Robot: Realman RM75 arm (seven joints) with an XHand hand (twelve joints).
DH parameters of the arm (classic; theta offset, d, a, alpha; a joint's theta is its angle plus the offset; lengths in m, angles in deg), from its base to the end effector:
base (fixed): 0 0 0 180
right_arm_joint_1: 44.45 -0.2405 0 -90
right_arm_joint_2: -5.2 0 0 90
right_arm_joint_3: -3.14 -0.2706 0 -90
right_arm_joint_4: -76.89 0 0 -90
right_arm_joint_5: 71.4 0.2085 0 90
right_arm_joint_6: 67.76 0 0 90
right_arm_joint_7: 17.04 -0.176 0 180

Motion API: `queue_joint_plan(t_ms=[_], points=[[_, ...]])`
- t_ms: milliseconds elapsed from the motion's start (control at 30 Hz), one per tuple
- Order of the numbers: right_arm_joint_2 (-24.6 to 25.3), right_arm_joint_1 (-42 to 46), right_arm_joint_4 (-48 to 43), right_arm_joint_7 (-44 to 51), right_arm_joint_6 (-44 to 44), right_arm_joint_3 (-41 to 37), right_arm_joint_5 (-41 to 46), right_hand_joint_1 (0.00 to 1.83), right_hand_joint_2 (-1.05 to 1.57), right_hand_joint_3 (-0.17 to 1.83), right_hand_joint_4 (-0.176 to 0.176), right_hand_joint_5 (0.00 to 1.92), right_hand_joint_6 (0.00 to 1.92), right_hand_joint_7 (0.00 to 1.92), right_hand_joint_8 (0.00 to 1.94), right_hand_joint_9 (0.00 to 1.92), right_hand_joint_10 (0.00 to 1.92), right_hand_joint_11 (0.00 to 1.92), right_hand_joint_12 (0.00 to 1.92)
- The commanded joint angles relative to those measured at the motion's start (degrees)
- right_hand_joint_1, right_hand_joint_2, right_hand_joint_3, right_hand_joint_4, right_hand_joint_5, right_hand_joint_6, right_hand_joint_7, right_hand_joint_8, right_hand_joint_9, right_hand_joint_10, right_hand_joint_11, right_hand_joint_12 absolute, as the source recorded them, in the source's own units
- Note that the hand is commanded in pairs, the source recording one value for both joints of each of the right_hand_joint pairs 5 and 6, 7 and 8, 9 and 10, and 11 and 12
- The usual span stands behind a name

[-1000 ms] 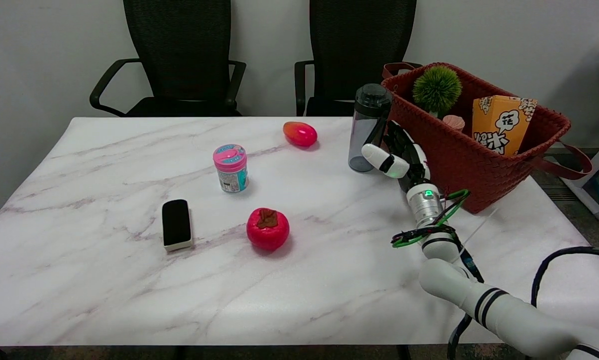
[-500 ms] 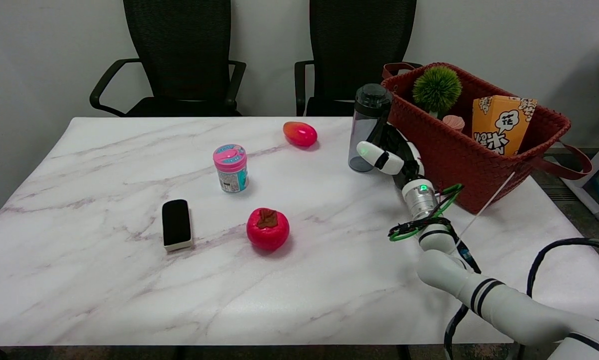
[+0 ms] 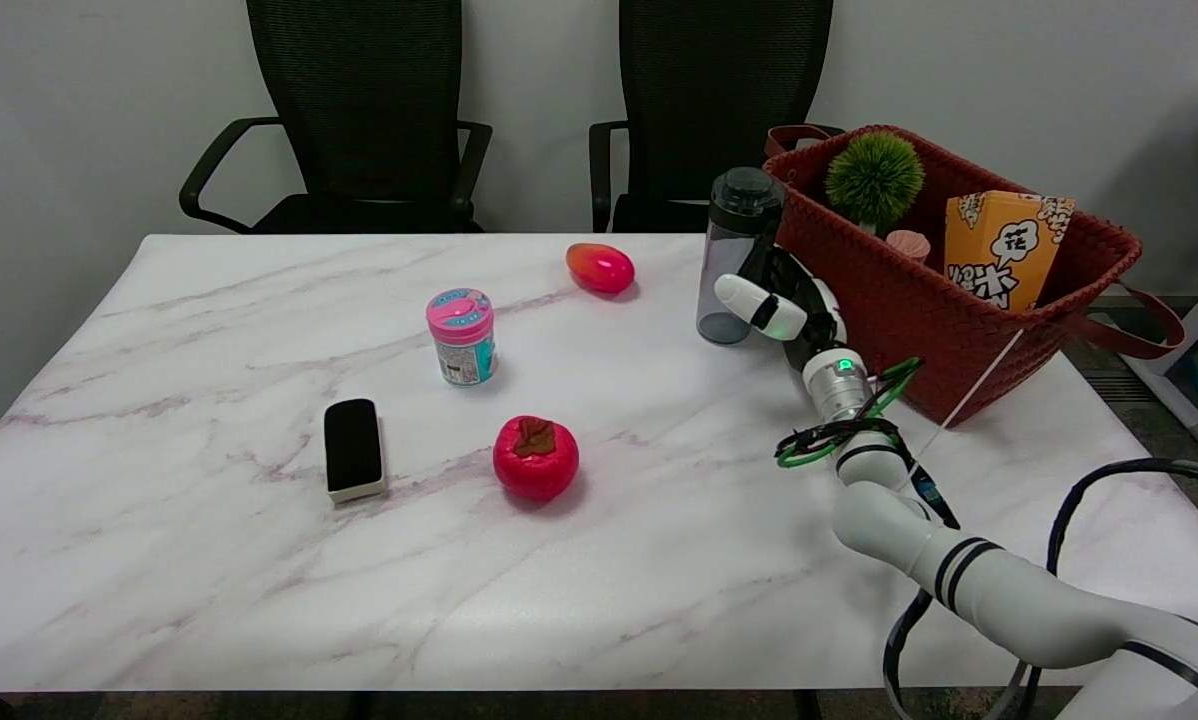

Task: Pick up the black water bottle.

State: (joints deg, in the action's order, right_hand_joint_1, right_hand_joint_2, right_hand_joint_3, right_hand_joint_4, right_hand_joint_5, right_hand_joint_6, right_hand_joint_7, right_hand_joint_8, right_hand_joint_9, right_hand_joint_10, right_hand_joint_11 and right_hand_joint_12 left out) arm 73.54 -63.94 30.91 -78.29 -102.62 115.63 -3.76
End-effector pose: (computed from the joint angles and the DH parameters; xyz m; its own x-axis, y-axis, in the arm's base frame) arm -0.3369 -0.4318 0.4010 -0.0502 0.3425 0.9382 -0.9987 -0.0216 -0.0455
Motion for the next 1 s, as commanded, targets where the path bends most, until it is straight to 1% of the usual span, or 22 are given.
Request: queue_joint_plan(t_ms=[33, 333, 567, 633, 700, 833, 900, 1000], points=[[0.17, -4.19, 3.89, -0.24, 3.48, 0.02, -0.38, 1.05, -0.19, 0.81, 0.000, 0.25, 0.25, 0.22, 0.22, 0.24, 0.24, 0.07, 0.07], [0.25, -6.12, 6.08, -0.24, 5.24, 0.02, -0.54, 1.06, -0.20, 0.82, 0.000, 0.22, 0.22, 0.22, 0.22, 0.24, 0.24, 0.07, 0.07], [0.25, -6.86, 6.69, -0.16, 5.40, 0.10, -0.54, 1.12, -0.20, 0.74, 0.000, 0.21, 0.21, 0.22, 0.22, 0.24, 0.24, 0.08, 0.08], [0.25, -6.80, 6.51, -0.16, 5.40, 0.10, -0.54, 1.17, -0.14, 0.66, 0.000, 0.21, 0.21, 0.23, 0.23, 0.27, 0.27, 0.14, 0.14], [0.25, -6.78, 6.40, -0.16, 5.40, 0.10, -0.54, 1.19, -0.03, 0.57, 0.000, 0.22, 0.22, 0.26, 0.26, 0.32, 0.32, 0.28, 0.28], [0.33, -6.54, 6.22, -0.16, 5.40, 0.10, -0.54, 1.22, 0.05, 0.60, 0.000, 0.26, 0.26, 0.30, 0.30, 0.36, 0.36, 0.37, 0.37], [0.33, -6.48, 6.16, -0.16, 5.40, 0.10, -0.54, 1.23, 0.09, 0.62, 0.000, 0.37, 0.37, 0.33, 0.33, 0.39, 0.39, 0.39, 0.39], [0.33, -6.40, 6.00, -0.16, 5.35, 0.10, -0.54, 1.24, 0.12, 0.64, 0.000, 0.43, 0.43, 0.34, 0.34, 0.40, 0.40, 0.41, 0.41]])
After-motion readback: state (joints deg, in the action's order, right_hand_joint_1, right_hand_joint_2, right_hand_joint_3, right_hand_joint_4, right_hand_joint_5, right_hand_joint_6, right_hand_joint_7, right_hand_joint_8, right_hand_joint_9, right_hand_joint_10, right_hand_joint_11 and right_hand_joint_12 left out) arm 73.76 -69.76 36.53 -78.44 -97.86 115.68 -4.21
